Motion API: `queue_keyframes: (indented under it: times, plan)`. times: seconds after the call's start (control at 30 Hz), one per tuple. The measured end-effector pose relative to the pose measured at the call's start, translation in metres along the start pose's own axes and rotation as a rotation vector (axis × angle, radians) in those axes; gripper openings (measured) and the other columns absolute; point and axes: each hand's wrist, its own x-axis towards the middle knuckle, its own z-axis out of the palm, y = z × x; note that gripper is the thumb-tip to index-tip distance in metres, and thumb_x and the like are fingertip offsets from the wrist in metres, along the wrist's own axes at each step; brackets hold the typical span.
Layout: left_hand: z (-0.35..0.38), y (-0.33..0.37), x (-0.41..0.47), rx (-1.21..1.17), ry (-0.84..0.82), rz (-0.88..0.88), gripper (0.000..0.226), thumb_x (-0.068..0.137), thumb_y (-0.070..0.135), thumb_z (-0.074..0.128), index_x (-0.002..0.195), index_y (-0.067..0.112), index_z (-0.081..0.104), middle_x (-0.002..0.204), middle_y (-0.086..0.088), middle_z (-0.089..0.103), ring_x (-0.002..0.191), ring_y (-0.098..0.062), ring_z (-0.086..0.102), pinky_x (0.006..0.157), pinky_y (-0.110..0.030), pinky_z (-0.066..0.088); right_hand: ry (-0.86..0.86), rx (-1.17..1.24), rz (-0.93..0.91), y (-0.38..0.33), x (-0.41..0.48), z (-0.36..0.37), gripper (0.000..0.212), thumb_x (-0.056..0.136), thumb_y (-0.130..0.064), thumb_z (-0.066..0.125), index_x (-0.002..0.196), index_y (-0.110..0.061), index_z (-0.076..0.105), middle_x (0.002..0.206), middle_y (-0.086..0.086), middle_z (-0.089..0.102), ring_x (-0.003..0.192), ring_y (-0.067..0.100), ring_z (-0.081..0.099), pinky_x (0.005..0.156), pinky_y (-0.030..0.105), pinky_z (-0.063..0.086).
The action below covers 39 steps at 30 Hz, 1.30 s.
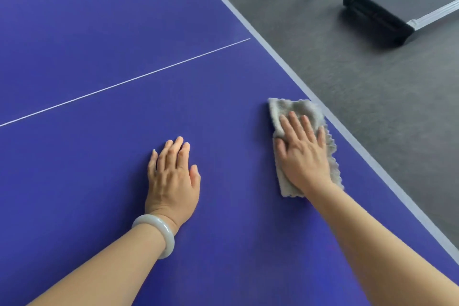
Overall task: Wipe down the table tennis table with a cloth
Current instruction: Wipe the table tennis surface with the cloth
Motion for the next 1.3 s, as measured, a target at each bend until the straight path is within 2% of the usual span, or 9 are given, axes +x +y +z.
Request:
queue_keyframes:
  times: [0.17,0.33,0.43,0.63,0.7,0.8,0.97,1.1,1.3]
  plan:
    - [-0.001,0.005,-0.002,-0.004,0.008,-0.001,0.049,0.096,0.02,0.052,0.141,0.004,0.046,0.152,-0.012,0.04,0.143,-0.031,0.032,0.118,-0.053,0.02,-0.001,-0.017,0.571,0.038,-0.048,-0.013,0.061,0.103,-0.04,0.021,0.16,-0.023,0.006,0.168,0.0,0.001,0.154,0.027,-0.004,0.119,0.061,-0.004]
    - [0.001,0.002,-0.002,-0.027,0.02,0.003,0.048,0.097,0.019,0.051,0.142,0.003,0.045,0.153,-0.013,0.038,0.144,-0.032,0.029,0.119,-0.053,0.017,0.001,0.004,-0.137,-0.078,-0.134,0.022,0.059,0.102,-0.04,0.029,0.157,-0.021,0.024,0.165,0.0,0.02,0.153,0.032,0.01,0.118,0.066,0.009]
    - [0.001,-0.003,-0.002,-0.061,0.037,0.011,0.046,0.098,0.017,0.05,0.142,0.003,0.045,0.154,-0.013,0.037,0.144,-0.032,0.029,0.119,-0.052,0.016,-0.055,0.094,-0.398,-0.055,-0.143,0.013,0.053,0.102,-0.042,0.035,0.152,-0.026,0.038,0.16,-0.006,0.032,0.152,0.023,0.02,0.122,0.055,0.015]
    - [-0.006,-0.014,0.001,-0.329,-0.01,-0.013,0.042,0.099,0.015,0.053,0.14,0.006,0.049,0.155,-0.007,0.037,0.147,-0.023,0.024,0.122,-0.042,0.01,0.005,-0.003,0.414,0.122,-0.141,-0.029,0.058,0.103,-0.039,0.031,0.158,-0.03,0.016,0.166,-0.008,0.01,0.154,0.016,0.003,0.124,0.045,-0.003]
    - [-0.015,-0.008,-0.006,-0.495,-0.061,-0.059,0.039,0.1,0.014,0.051,0.139,0.011,0.052,0.154,-0.002,0.038,0.147,-0.018,0.023,0.122,-0.039,0.008,0.02,0.023,0.565,0.138,-0.157,-0.033,0.058,0.103,-0.036,0.029,0.159,-0.026,0.015,0.167,-0.003,0.01,0.154,0.019,0.003,0.123,0.047,-0.003]
    - [-0.016,0.022,-0.053,-0.415,-0.135,0.198,0.04,0.099,0.016,0.051,0.139,0.01,0.053,0.152,-0.006,0.041,0.145,-0.025,0.029,0.122,-0.045,0.012,0.037,0.012,0.654,0.108,-0.175,-0.02,0.061,0.103,-0.034,0.027,0.16,-0.021,0.011,0.167,0.0,0.004,0.154,0.024,-0.001,0.122,0.051,-0.005]
    - [0.003,0.067,-0.132,-0.094,-0.16,0.411,0.062,0.096,0.036,0.029,0.15,0.006,0.035,0.159,-0.009,0.028,0.148,-0.026,0.022,0.118,-0.054,0.022,-0.015,0.019,0.025,0.008,-0.195,0.004,0.06,0.101,-0.043,0.023,0.158,-0.026,0.019,0.165,-0.006,0.011,0.154,0.02,0.001,0.123,0.053,0.002]
    - [0.008,0.071,-0.134,0.016,-0.125,0.401,0.062,0.096,0.034,0.028,0.151,0.004,0.031,0.16,-0.01,0.026,0.148,-0.028,0.023,0.117,-0.056,0.024,-0.068,0.041,-0.204,0.051,-0.192,-0.009,0.055,0.104,-0.045,0.028,0.156,-0.029,0.028,0.164,-0.009,0.02,0.153,0.015,0.009,0.125,0.045,0.007]
    - [0.01,0.072,-0.135,0.04,-0.115,0.394,0.063,0.096,0.035,0.026,0.151,0.005,0.032,0.16,-0.01,0.026,0.148,-0.026,0.022,0.119,-0.054,0.021,0.05,0.043,0.611,0.19,-0.223,-0.041,0.054,0.105,-0.035,0.03,0.157,-0.026,0.021,0.166,-0.002,0.017,0.154,0.019,0.008,0.124,0.046,0.0]
